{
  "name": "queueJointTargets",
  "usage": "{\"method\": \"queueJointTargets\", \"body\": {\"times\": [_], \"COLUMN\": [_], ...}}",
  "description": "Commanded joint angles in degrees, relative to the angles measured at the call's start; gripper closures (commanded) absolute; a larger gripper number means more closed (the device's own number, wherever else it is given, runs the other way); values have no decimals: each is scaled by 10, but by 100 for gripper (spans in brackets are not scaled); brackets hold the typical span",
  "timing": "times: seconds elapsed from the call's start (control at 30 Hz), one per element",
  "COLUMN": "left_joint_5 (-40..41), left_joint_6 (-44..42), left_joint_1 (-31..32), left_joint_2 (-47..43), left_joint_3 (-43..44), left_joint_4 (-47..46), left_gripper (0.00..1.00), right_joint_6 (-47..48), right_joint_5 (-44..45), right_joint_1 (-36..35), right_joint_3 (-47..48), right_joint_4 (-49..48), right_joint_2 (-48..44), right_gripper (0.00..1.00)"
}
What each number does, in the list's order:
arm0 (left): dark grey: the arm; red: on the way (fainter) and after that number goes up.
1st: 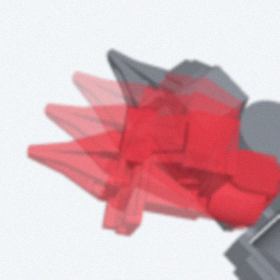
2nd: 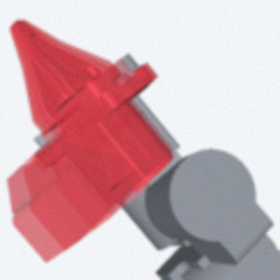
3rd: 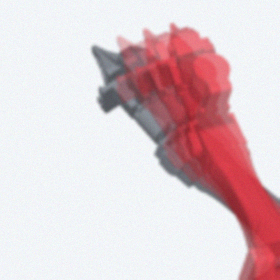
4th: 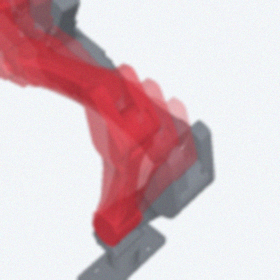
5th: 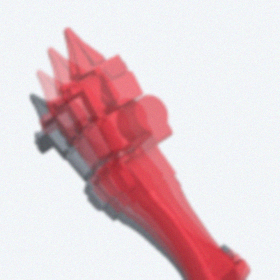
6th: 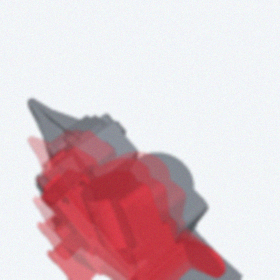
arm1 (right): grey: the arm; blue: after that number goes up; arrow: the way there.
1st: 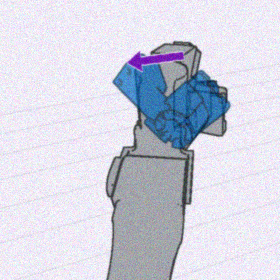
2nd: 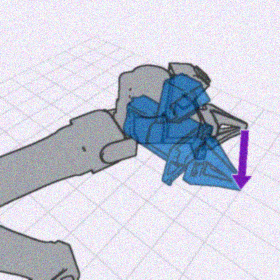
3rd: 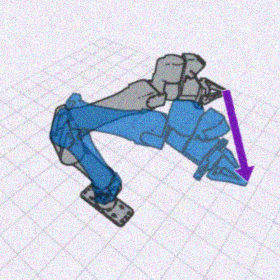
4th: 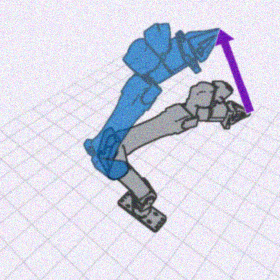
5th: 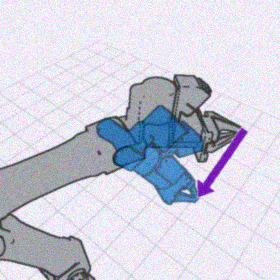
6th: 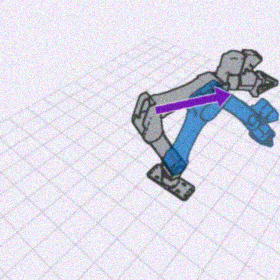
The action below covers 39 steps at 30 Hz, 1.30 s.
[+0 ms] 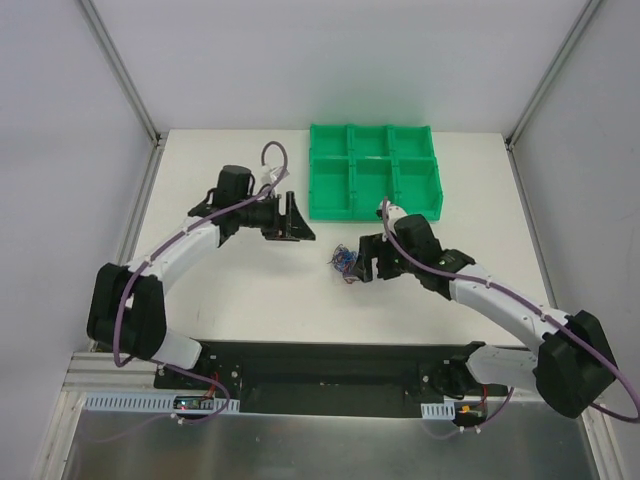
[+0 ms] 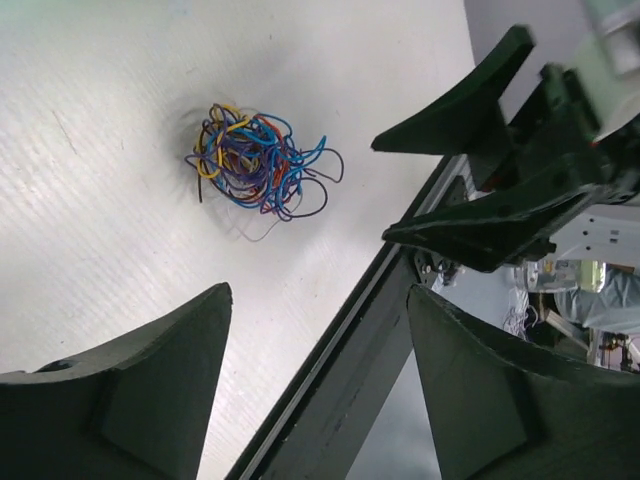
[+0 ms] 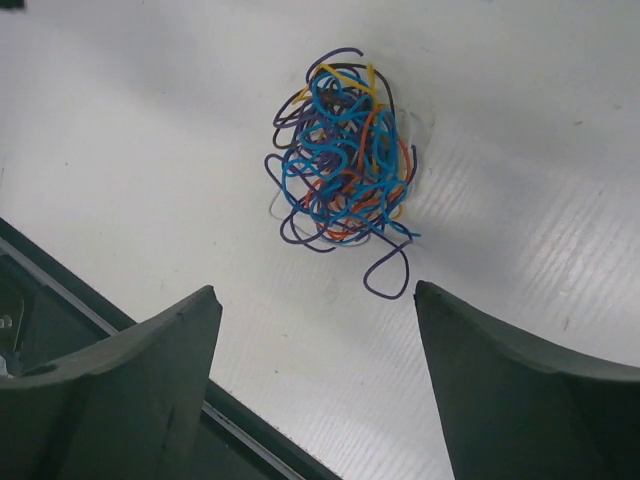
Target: Untangle the cables
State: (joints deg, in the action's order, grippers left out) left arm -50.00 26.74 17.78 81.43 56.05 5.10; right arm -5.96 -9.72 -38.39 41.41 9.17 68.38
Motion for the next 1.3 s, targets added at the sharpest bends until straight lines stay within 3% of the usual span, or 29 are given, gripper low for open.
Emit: {"method": "queueJointTargets", "body": {"times": [0.0,0.13,0.2,0.33,0.5,0.63,0.97,1.03,1.1,1.13,1.27], "left_joint_5": [45,44,41,68,61,70,158,145,140,141,178], "left_joint_6": [-3,78,108,78,27,10,-25,-23,-24,-28,-42], "left_joint_1": [63,107,109,111,136,156,170,170,170,170,165], "left_joint_2": [59,132,166,217,268,323,332,336,335,334,315], "left_joint_3": [35,95,133,182,181,210,227,230,231,233,235], "left_joint_4": [11,13,14,40,55,88,136,140,140,141,150], "left_gripper": [35,49,41,28,26,22,52,64,92,99,100], "right_joint_6": [-42,-68,-67,-59,-59,-53,-64,-66,-62,-55,-17], "right_joint_5": [-21,-72,-69,-63,-68,-50,9,7,2,1,20], "right_joint_1": [27,60,62,63,60,41,29,30,30,31,31], "right_joint_3": [1,-2,2,29,28,18,52,93,148,180,293], "right_joint_4": [-31,-65,-80,-72,-68,-39,41,44,66,79,114], "right_joint_2": [4,41,69,124,138,93,-156,-182,-187,-185,-186], "right_gripper": [25,42,42,50,87,99,99,99,99,99,99]}}
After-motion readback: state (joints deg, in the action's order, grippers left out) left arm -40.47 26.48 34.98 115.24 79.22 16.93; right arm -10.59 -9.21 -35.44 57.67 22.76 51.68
